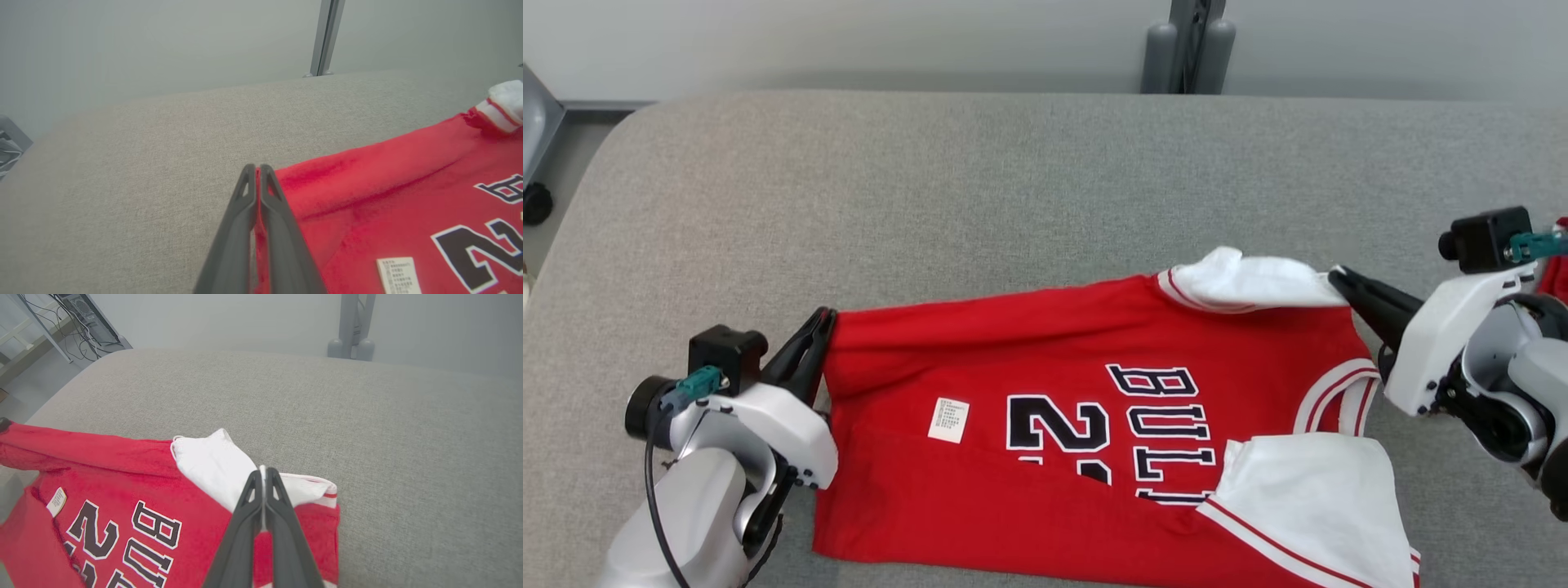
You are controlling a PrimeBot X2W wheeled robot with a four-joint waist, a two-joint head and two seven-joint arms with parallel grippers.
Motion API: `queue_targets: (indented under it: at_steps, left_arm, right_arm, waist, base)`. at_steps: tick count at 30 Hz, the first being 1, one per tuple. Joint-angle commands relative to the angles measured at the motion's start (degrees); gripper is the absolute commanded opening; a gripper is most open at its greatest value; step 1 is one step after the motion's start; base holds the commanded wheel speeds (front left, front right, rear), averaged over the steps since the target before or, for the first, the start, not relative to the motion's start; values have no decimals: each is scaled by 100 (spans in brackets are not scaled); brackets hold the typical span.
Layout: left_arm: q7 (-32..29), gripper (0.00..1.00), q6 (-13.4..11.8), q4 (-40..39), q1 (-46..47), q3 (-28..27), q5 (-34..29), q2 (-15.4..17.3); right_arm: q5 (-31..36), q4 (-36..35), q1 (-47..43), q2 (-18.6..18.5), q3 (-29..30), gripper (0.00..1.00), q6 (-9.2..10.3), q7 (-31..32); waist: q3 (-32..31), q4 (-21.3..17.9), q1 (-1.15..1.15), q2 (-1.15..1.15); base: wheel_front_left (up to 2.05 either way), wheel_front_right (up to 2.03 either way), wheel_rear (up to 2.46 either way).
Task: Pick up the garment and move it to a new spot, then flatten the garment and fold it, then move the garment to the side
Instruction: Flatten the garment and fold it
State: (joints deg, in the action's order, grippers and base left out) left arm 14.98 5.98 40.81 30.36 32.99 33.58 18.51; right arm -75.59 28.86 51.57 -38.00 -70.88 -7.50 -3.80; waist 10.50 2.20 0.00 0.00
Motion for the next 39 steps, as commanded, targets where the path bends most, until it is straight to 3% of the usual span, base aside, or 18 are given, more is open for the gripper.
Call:
queue_targets:
  at_steps: [1, 19, 31, 36, 37, 38, 39]
  left_arm:
    - [20, 0, -53, -26, -89, 6, -51, 73]
    - [-12, 0, -261, -329, -740, 501, -472, 366]
    - [-118, 0, -401, -429, -972, 662, -517, 454]
    - [-190, 0, -413, -439, -1032, 715, -502, 473]
    - [-212, 0, -424, -441, -1046, 722, -489, 474]
    - [-224, 0, -423, -444, -1066, 726, -476, 474]
    - [-273, 0, -424, -426, -1089, 727, -445, 468]
  right_arm:
    - [-26, -69, -129, -70, -13, 0, -1, 60]
    - [-496, -1442, -1234, -990, 195, 0, -2, 1020]
    - [-427, -1740, -1751, -1177, 480, 0, -1, 1690]
    - [-277, -1700, -1887, -1096, 594, 0, -1, 1854]
    - [-272, -1693, -1932, -1062, 655, 5, -2, 1861]
    - [-253, -1682, -1962, -1036, 722, 82, -2, 1857]
    - [-317, -1649, -2028, -1004, 763, 100, -1, 1941]
  waist:
    - [-109, -34, 0, 0]
    - [-594, -167, 0, 0]
    - [-713, -194, 0, 0]
    - [-734, -184, 0, 0]
    - [-736, -181, 0, 0]
    - [-737, -177, 0, 0]
    - [-738, -173, 0, 0]
  base:
    - [0, 0, 0]
    - [0, 0, 0]
    - [0, 0, 0]
    - [0, 0, 0]
    - [0, 0, 0]
    - [0, 0, 0]
    - [0, 0, 0]
